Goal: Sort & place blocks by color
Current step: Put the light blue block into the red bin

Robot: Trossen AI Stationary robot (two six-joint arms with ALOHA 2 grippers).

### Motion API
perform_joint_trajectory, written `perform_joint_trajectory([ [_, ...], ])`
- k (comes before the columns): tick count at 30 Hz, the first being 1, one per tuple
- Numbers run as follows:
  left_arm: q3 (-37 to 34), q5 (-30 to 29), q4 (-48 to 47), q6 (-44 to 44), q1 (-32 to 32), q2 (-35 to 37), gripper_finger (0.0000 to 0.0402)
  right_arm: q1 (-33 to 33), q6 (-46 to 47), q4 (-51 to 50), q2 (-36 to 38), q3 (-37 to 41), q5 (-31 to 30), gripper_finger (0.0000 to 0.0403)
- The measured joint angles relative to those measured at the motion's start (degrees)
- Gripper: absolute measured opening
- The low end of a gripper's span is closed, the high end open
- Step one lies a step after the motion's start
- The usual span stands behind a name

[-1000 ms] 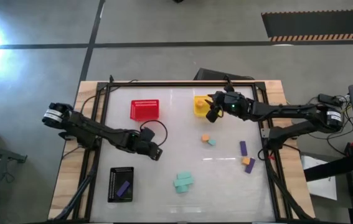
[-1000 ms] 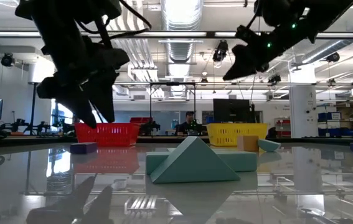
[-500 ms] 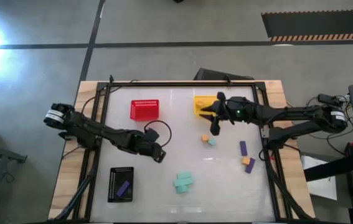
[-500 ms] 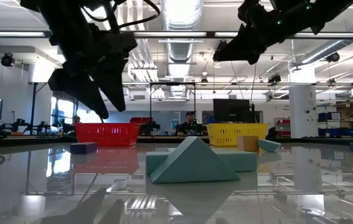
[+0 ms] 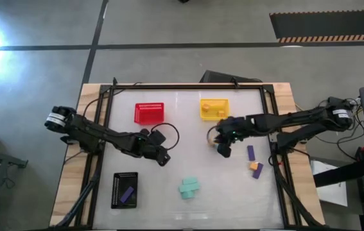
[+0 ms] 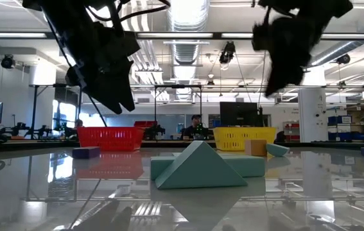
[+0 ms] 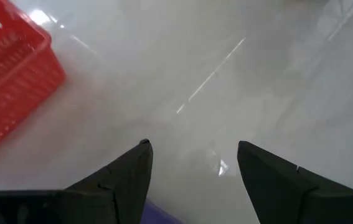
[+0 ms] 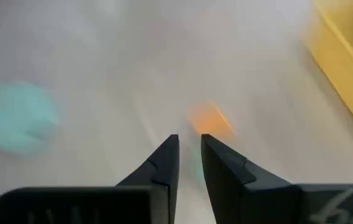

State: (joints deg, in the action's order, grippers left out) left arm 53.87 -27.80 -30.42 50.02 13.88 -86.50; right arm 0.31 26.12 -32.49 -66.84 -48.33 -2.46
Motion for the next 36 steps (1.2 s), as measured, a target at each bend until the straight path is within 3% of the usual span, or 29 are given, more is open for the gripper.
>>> perform_joint_trajectory([
  [3,0.00,-1.48,-0.04,-1.70,-0.03,0.29,0.0219,0.93,6.33,-12.51,-3.20,-2.83,-2.83,0.0046],
  [6,-0.02,-2.41,-0.05,-2.85,-0.03,0.31,0.0219,1.63,8.41,-15.97,-5.64,-3.48,-3.07,0.0046],
  [14,-0.12,-2.61,-0.07,-3.67,-0.03,0.31,0.0219,5.00,2.15,-11.14,-8.05,-0.50,-4.17,0.0120],
  [22,-0.24,-2.84,-0.06,-4.31,-0.03,0.31,0.0219,6.72,1.38,1.57,-7.97,4.15,-8.28,0.0198],
  [29,-0.31,-2.98,-0.04,-4.32,-0.03,0.31,0.0219,7.84,-1.22,10.39,-11.37,8.41,-12.75,0.0210],
  [36,-0.37,-4.34,-0.02,-4.19,-0.03,0.31,0.0219,7.72,0.88,12.19,-15.28,9.37,-15.72,0.0210],
])
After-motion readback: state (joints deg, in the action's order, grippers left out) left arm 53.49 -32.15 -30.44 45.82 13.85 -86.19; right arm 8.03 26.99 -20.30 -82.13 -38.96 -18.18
